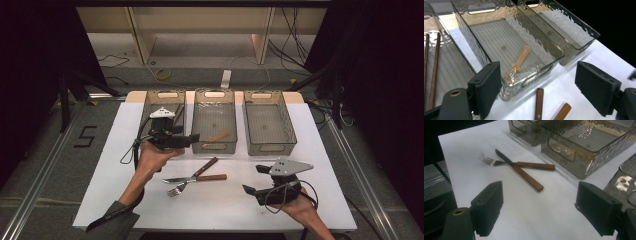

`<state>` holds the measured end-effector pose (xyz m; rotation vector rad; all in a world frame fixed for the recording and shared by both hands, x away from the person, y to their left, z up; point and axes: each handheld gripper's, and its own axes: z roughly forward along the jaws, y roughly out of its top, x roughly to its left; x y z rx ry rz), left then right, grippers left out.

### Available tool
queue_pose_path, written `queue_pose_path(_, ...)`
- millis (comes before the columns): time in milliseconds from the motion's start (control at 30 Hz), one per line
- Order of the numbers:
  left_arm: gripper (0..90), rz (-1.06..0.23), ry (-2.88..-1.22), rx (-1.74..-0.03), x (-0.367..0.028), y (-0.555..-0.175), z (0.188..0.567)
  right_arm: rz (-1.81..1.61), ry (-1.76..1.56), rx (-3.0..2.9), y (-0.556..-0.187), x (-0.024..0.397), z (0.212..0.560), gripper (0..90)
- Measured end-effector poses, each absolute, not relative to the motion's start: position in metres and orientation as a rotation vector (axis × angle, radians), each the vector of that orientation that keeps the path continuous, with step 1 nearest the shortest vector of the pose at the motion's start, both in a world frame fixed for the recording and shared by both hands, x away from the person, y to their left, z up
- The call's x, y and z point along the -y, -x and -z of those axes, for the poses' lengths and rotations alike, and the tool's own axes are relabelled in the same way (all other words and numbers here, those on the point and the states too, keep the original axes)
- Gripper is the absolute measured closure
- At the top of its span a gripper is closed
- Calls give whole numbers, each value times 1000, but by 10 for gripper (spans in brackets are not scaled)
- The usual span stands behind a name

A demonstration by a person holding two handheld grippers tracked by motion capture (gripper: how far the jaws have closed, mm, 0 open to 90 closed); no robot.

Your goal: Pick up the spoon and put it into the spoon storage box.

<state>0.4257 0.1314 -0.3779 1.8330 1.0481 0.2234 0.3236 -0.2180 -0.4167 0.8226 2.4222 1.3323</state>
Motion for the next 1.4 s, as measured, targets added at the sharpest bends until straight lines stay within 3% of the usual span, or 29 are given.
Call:
queue_pose_path(567, 183, -244, -1831, -1006, -146, -390, 394, -1264, -772, -2502, -343, 204, 415, 244)
queue_pose_path(900, 166, -324, -1812, -1002, -165, -363, 405, -1193, -726, -2573, -360, 180, 412, 243)
queue_pose_path(1400, 160, -319, -1761, -983, -183, -344, 411, -1099, -682, -2657, -379, 151, 420, 250)
